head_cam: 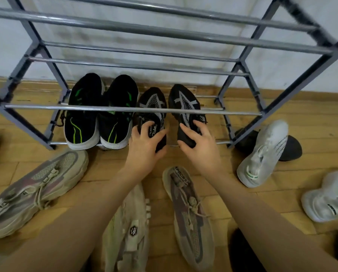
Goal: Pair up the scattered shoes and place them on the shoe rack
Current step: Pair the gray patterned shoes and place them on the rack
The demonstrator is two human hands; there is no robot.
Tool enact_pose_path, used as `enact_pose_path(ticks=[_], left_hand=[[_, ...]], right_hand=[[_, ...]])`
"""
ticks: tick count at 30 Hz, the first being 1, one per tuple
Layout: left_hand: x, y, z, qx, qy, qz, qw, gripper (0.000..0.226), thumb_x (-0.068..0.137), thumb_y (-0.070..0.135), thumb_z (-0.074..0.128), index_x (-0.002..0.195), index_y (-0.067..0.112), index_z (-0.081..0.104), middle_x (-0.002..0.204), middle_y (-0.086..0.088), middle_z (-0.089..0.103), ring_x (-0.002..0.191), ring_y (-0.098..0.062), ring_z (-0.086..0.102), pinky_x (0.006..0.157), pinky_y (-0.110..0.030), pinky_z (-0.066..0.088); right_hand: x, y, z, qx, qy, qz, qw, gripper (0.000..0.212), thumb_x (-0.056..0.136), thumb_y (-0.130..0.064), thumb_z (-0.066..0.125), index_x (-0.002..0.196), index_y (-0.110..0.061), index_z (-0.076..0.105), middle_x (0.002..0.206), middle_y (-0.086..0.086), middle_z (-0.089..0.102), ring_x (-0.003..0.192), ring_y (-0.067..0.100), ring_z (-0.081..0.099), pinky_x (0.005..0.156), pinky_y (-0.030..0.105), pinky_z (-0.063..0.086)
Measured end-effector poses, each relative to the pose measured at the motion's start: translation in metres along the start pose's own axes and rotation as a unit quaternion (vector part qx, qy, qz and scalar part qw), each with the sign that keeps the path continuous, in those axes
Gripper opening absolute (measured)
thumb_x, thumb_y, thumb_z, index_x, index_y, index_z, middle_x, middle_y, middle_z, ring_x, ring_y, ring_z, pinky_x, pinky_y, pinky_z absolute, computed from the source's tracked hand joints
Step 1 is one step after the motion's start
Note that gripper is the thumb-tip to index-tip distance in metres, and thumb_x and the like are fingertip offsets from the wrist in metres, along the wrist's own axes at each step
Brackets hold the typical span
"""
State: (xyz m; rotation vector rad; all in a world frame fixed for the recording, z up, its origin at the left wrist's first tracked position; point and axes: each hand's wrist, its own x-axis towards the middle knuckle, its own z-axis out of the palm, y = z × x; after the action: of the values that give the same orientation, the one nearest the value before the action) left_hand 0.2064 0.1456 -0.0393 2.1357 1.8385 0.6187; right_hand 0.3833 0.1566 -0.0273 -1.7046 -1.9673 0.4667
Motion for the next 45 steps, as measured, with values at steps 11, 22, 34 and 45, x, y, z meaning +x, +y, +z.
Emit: enact_pose_path(ticks=[11, 22, 34, 45], left_hand=[[0.013, -0.017, 0.028, 0.057, -0.059, -0.037, 0.996, 0.076, 0.083, 0.036, 0.064, 0.144, 0.039, 0.019, 0.153, -0.017, 0.003, 0.137, -0.044, 0.013, 0.106, -0.056, 0.029], [0.019, -0.012, 0.022, -0.043, -0.023, -0.018, 0.999, 0.050, 0.090, 0.025, 0.059, 0.137, 0.026, 0.044, 0.154, -0.020, 0.008, 0.137, -0.042, 0.020, 0.105, -0.051, 0.033], [0.020, -0.015, 0.035, -0.006, -0.025, -0.003, 1.000, 0.049, 0.092, 0.027, 0.056, 0.138, 0.028, 0.042, 0.153, -0.015, 0.017, 0.134, -0.039, 0.027, 0.095, -0.053, 0.045], [0.022, -0.019, 0.035, 0.056, -0.068, -0.016, 0.996, 0.054, 0.093, 0.037, 0.051, 0.143, 0.034, 0.031, 0.155, -0.015, 0.008, 0.133, -0.039, 0.028, 0.095, -0.050, 0.046]], right_hand=[[0.007, 0.028, 0.033, 0.006, -0.086, 0.013, 0.996, 0.065, 0.089, -0.033, 0.061, 0.143, -0.042, 0.027, 0.158, 0.008, 0.000, 0.143, 0.031, 0.011, 0.111, 0.044, 0.031], [0.018, 0.012, 0.043, -0.033, -0.031, -0.022, 0.999, 0.046, 0.096, -0.029, 0.049, 0.140, -0.023, 0.042, 0.152, 0.018, 0.026, 0.135, 0.037, 0.031, 0.104, 0.050, 0.037], [0.018, 0.021, 0.045, -0.089, -0.021, -0.010, 0.996, 0.042, 0.093, -0.031, 0.055, 0.134, -0.026, 0.051, 0.150, 0.017, 0.030, 0.131, 0.042, 0.035, 0.094, 0.048, 0.046], [0.021, 0.023, 0.047, -0.071, -0.111, 0.025, 0.991, 0.051, 0.095, -0.029, 0.050, 0.143, -0.036, 0.032, 0.159, 0.004, 0.003, 0.143, 0.037, 0.006, 0.107, 0.050, 0.035]])
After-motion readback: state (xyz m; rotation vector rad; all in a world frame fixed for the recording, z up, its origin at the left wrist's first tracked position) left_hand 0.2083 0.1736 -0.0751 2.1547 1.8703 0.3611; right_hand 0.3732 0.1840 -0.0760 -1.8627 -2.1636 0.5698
